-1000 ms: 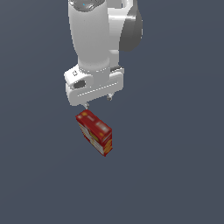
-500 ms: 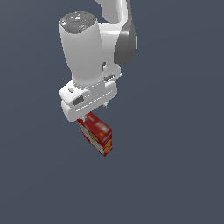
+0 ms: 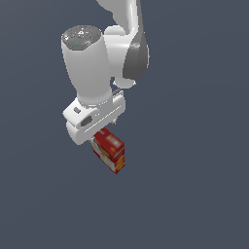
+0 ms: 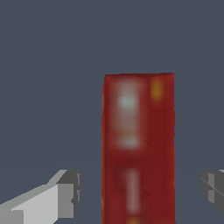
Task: Pick up the object and move it to a goal position.
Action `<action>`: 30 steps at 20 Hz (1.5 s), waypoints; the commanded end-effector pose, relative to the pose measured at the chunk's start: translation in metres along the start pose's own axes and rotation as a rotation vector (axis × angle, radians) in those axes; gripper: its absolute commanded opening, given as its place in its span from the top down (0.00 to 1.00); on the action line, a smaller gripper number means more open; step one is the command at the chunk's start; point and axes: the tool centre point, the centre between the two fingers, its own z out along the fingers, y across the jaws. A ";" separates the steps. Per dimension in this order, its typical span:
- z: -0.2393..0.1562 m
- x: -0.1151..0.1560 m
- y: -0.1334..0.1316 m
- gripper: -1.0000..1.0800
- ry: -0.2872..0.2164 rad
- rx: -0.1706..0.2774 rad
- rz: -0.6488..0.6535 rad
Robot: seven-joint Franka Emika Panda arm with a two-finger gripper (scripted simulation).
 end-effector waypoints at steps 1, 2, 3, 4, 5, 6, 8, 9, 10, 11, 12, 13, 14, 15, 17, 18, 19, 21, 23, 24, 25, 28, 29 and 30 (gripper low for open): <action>0.001 0.001 0.002 0.04 0.001 0.000 -0.013; 0.002 0.001 0.002 0.04 0.001 0.000 -0.014; 0.002 0.001 0.002 0.04 0.001 0.000 -0.015; 0.001 0.000 0.002 0.04 0.001 0.000 -0.011; 0.002 0.000 0.002 0.04 0.001 0.000 -0.011; 0.003 0.000 0.002 0.04 0.001 0.000 -0.011; 0.007 0.000 0.002 0.04 0.001 0.000 -0.011; 0.010 0.000 0.001 0.04 0.001 0.000 -0.012; 0.013 0.000 0.002 0.04 0.001 0.000 -0.012; 0.018 0.000 0.001 0.04 0.001 0.000 -0.012; 0.023 0.000 0.001 0.04 0.001 0.000 -0.012; 0.028 0.000 0.001 0.04 0.001 0.000 -0.013; 0.034 0.000 0.001 0.04 0.001 0.000 -0.014; 0.038 0.000 0.001 0.04 0.001 0.000 -0.014; 0.045 0.000 0.001 0.04 0.001 0.000 -0.014; 0.048 0.000 0.001 0.04 0.001 0.000 -0.014; 0.050 0.000 0.001 0.04 0.001 0.000 -0.015; 0.052 0.000 0.002 0.04 0.001 0.000 -0.015; 0.052 0.001 0.002 0.04 0.001 0.000 -0.015; 0.052 0.001 0.002 1.00 0.001 0.000 -0.015; 0.052 0.001 0.002 1.00 0.001 0.000 -0.015; 0.052 0.001 0.002 1.00 0.001 0.000 -0.015; 0.052 0.001 0.002 1.00 0.001 0.000 -0.015; 0.052 0.001 0.002 1.00 0.001 0.000 -0.015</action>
